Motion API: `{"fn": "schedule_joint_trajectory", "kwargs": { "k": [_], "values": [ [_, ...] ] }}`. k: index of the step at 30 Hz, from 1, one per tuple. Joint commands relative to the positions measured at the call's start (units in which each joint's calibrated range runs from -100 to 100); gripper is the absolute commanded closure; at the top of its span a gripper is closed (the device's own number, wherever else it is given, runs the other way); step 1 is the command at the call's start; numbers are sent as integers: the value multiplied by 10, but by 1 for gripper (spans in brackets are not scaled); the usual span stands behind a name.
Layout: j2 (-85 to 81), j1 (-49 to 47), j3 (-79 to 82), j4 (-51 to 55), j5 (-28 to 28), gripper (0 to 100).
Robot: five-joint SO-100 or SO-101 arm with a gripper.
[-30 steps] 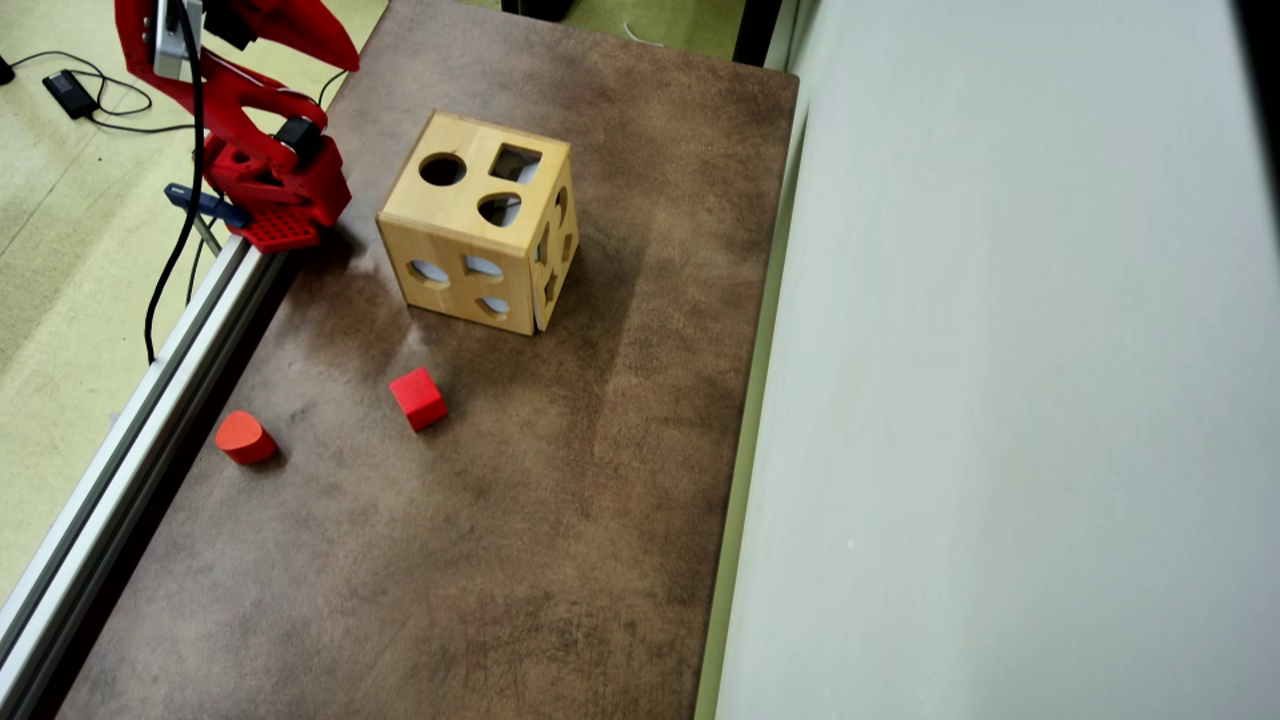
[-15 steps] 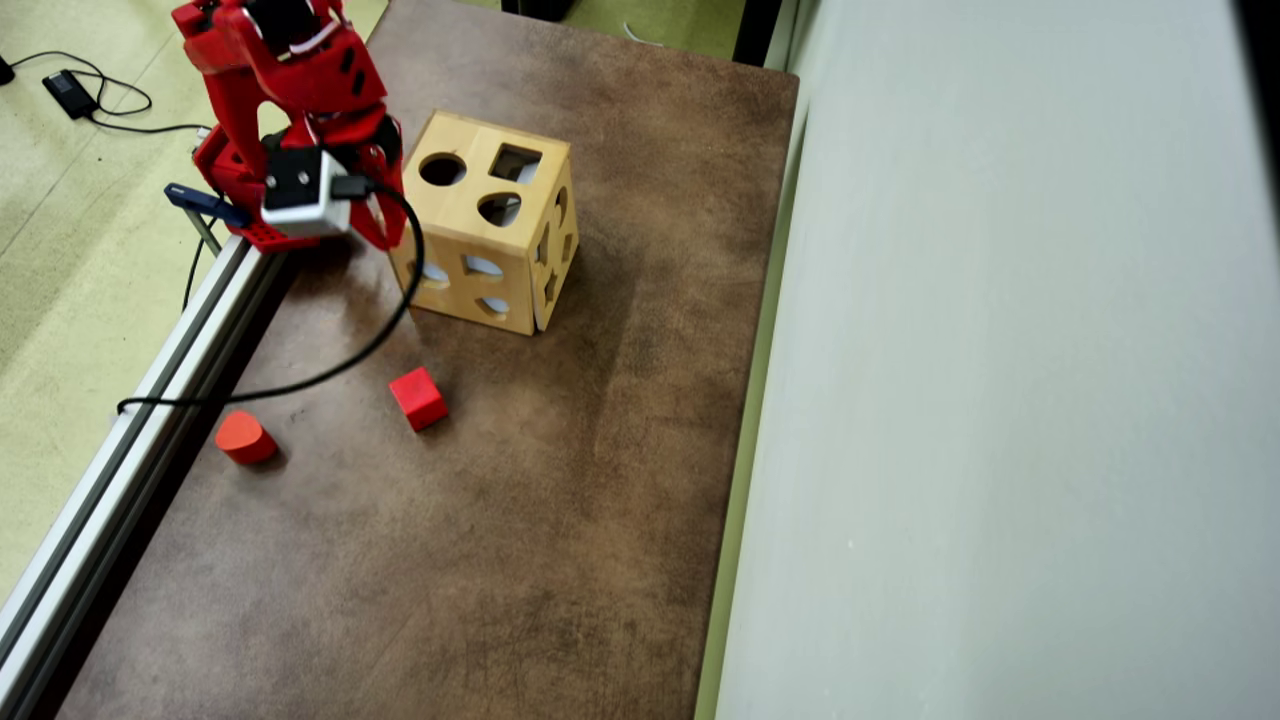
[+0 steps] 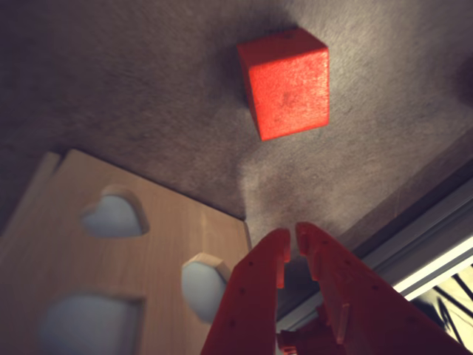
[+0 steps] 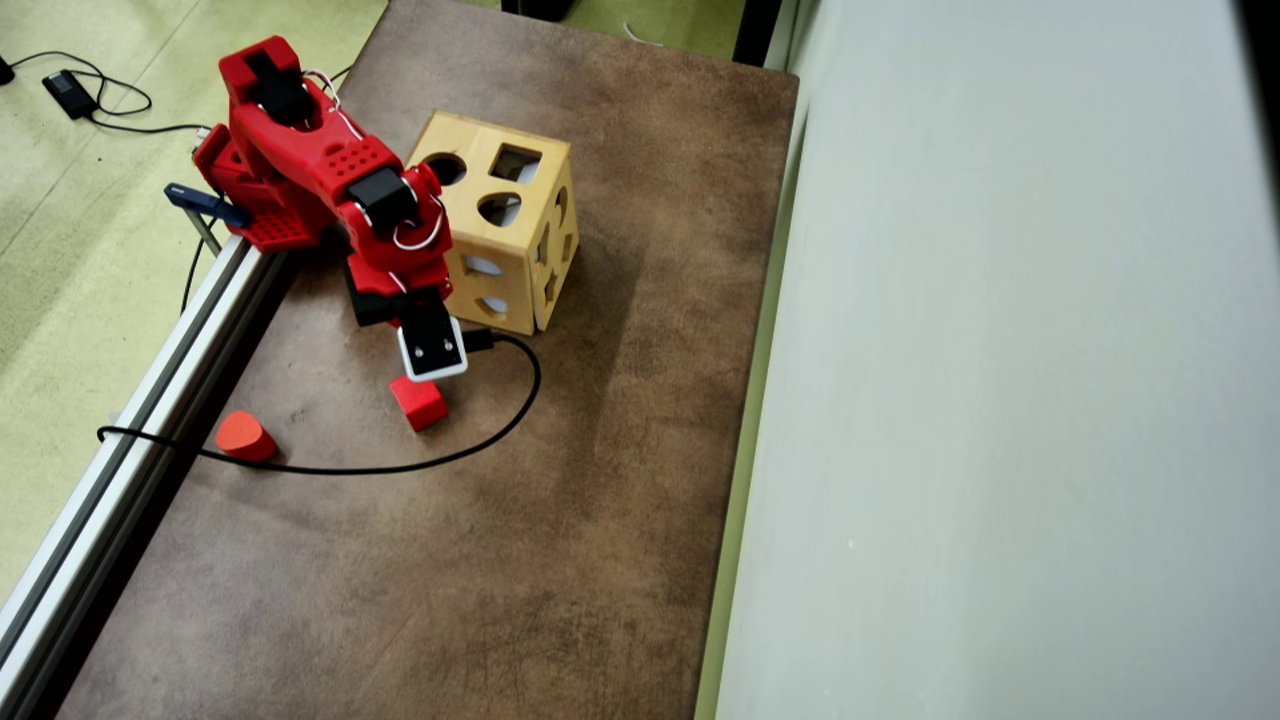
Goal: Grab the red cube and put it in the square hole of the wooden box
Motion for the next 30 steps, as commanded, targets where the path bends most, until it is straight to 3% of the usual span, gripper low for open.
{"fn": "schedule_joint_trajectory", "kwargs": {
  "k": [1,11,18,30],
  "values": [
    [35,26,-19,-11,12,97],
    [62,74,-19,-75,80,97],
    [68,71,-18,-148,83,97],
    [97,66,-18,-148,83,97]
  ]
}}
